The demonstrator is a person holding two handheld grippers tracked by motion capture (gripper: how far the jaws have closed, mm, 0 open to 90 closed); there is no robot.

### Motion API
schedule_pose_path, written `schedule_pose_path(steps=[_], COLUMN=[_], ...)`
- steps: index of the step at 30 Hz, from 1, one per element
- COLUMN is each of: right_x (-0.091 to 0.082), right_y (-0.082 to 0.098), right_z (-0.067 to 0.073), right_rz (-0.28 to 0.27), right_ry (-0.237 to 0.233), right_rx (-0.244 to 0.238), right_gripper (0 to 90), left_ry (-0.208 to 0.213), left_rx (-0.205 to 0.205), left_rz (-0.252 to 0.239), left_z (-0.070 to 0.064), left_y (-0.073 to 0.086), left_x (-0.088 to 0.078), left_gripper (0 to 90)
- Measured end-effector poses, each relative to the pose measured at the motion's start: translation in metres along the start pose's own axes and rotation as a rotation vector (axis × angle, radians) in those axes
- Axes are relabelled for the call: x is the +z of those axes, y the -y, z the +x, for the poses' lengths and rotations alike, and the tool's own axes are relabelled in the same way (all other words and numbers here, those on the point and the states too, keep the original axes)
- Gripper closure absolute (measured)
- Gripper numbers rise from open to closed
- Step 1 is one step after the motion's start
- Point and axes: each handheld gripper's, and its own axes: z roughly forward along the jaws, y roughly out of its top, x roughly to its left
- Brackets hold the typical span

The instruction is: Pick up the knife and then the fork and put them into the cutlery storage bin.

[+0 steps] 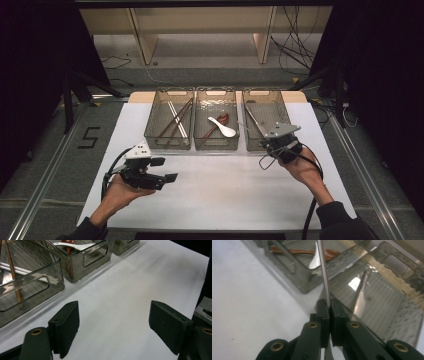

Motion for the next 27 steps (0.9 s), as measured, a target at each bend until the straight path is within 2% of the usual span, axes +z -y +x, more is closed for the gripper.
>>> schedule_pose_path(steps=[2,12,22,27], right_x=[0.001,0.017,0.035,0.043], right_y=[-0.003,-0.022,-0.031,-0.033], right_z=[-0.009,-0.043,-0.065,-0.072], right_rz=[-0.007,0.027,0.057,0.070], right_ry=[0.004,0.004,0.001,0.006], right_rx=[0.049,0.191,0.290,0.319], right_gripper=[87.8,87.7,87.6,87.5], left_ry=[-0.002,-0.012,-0.002,0.002], left_rx=[0.000,-0.008,-0.015,-0.015], left_rz=[-0.002,-0.035,-0.041,-0.046], left_z=[0.000,0.003,0.004,0.002], left_y=[0.001,0.000,0.001,0.002], left_x=[-0.001,-0.005,-0.004,-0.003], left_gripper=[24.0,24.0,22.8,21.9])
